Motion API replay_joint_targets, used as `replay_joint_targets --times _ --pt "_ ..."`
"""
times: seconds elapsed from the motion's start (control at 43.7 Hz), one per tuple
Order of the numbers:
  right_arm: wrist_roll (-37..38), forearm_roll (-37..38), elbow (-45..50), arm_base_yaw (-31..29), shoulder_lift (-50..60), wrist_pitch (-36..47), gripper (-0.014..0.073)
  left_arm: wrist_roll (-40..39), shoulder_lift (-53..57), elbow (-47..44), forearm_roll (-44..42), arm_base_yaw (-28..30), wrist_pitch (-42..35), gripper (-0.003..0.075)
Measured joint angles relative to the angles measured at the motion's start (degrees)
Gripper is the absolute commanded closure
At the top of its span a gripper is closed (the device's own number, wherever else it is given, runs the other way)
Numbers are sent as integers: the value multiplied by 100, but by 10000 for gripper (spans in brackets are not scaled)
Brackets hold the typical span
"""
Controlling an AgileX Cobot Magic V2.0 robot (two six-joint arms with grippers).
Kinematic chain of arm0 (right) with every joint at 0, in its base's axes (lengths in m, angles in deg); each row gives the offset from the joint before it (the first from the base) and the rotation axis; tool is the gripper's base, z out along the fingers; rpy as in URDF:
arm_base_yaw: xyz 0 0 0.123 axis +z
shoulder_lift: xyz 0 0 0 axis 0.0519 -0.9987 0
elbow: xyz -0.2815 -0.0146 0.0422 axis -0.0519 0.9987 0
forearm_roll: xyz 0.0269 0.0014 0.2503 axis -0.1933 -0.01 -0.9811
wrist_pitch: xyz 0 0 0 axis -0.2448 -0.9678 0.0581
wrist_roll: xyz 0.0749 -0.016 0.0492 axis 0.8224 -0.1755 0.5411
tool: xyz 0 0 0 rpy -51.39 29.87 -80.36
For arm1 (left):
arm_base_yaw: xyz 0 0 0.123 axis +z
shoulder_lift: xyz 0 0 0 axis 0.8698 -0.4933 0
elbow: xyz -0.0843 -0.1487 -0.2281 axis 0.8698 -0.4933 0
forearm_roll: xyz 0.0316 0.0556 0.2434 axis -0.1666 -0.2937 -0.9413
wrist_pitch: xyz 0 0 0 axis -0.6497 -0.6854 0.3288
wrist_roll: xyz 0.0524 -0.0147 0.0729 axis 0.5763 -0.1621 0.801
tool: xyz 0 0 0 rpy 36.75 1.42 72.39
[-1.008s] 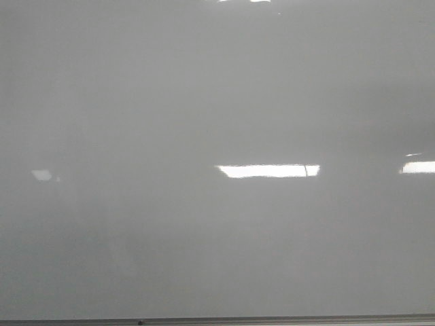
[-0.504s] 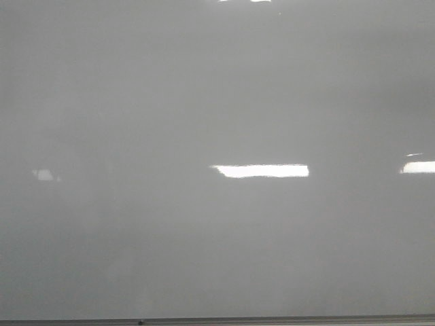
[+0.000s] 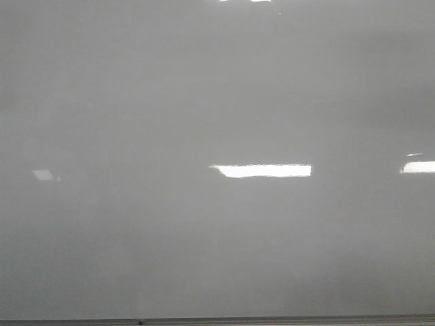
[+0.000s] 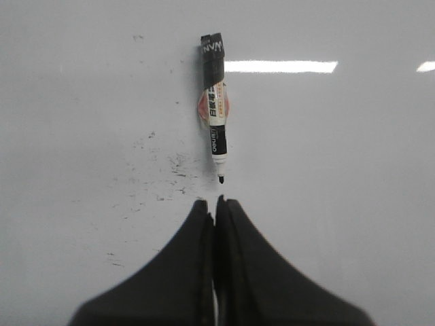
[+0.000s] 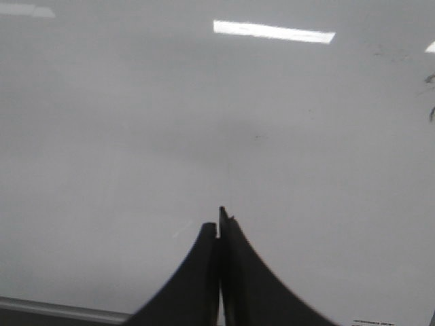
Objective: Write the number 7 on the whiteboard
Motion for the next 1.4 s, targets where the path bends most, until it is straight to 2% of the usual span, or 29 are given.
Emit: replay_joint_targets --times 0.046,0.16,0.252,0.321,0.733,0.939,1.397 --pt "-3 0 0 64 -49 -28 283 12 -81 0 0 0 -2 641" --pt "-13 0 0 97 -175 -47 101 22 -313 0 0 0 -2 421" --pt "-45 0 0 97 -266 -51 67 22 -560 0 0 0 -13 230" --pt "-45 0 0 97 -339 -60 67 22 -770 10 0 0 -22 171" --pt "-45 0 0 97 -498 -94 67 33 -2641 961 42 -194 -85 177" --pt "-45 0 0 97 -498 -106 67 33 -3631 1426 42 -194 -356 177" --pt "-45 0 0 97 -498 -114 67 33 -4584 1546 57 -194 -1344 178"
